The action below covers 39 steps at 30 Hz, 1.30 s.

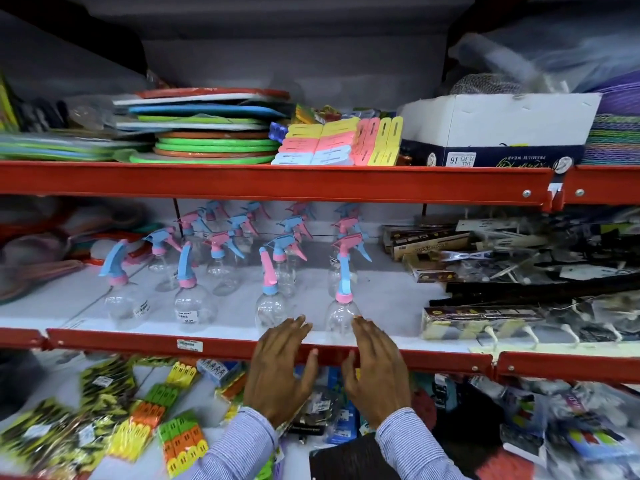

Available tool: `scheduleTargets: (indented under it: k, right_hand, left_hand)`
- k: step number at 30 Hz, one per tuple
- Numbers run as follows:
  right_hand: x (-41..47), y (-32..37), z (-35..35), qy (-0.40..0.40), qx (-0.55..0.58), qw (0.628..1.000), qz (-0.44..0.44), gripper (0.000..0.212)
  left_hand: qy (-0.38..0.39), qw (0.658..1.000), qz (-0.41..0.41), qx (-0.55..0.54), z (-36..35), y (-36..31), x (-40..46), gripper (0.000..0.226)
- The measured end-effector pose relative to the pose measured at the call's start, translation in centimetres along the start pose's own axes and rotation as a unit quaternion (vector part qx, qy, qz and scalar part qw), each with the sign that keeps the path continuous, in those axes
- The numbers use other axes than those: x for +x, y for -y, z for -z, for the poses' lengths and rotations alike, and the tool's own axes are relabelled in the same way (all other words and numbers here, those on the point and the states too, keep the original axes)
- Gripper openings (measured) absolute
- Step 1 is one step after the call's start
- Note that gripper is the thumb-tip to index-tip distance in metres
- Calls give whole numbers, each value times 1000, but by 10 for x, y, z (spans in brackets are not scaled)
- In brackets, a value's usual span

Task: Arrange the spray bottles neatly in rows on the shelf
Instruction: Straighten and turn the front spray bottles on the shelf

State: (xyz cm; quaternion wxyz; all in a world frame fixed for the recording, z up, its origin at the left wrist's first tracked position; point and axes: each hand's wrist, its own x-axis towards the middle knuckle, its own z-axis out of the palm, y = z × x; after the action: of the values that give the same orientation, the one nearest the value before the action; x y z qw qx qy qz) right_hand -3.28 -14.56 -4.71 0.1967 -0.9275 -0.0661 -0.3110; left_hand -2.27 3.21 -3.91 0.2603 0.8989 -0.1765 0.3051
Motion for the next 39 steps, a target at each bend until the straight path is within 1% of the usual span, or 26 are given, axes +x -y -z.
scheduleTargets:
  k: [3,5,7,10,15,18,21,23,28,31,35,39]
  right_hand:
    - [-5,10,-5,20,-9,997,77,59]
    - [-2,20,-9,32,-14,993,116,64]
    - [3,34,-14,50,-9,990,134,67]
    - [5,52,-29,79,12,988,129,71]
    - [16,79,-52,98,69,991,66,71]
    - [27,87,-60,117,125,985,19,73]
    - [43,95,-68,139,176,973,-54,74]
    - [54,96,-73,155,190,966,-82,73]
    - [68,100,-78,174,236,941,-168,70]
    - [77,102,-77,185,262,929,-183,68]
    - [82,99,-75,201,261,928,-175,64]
    - [76,102,-75,197,275,926,-170,63]
  left_hand:
    - [-45,998,-19,48,16,8,-15,37]
    - [-48,996,0,73,26,15,-21,43]
    - [-24,994,25,105,34,25,-26,55]
    - [28,991,39,125,40,43,-31,72]
    - [82,990,46,102,41,75,-17,79]
    - [113,991,43,62,35,90,-6,78]
    - [148,986,57,-41,29,106,5,77]
    - [154,981,68,-99,26,112,13,75]
    - [149,963,103,-201,27,117,22,72]
    - [137,953,115,-245,32,117,31,70]
    - [131,936,130,-299,35,110,39,62]
    - [134,936,124,-302,36,114,39,60]
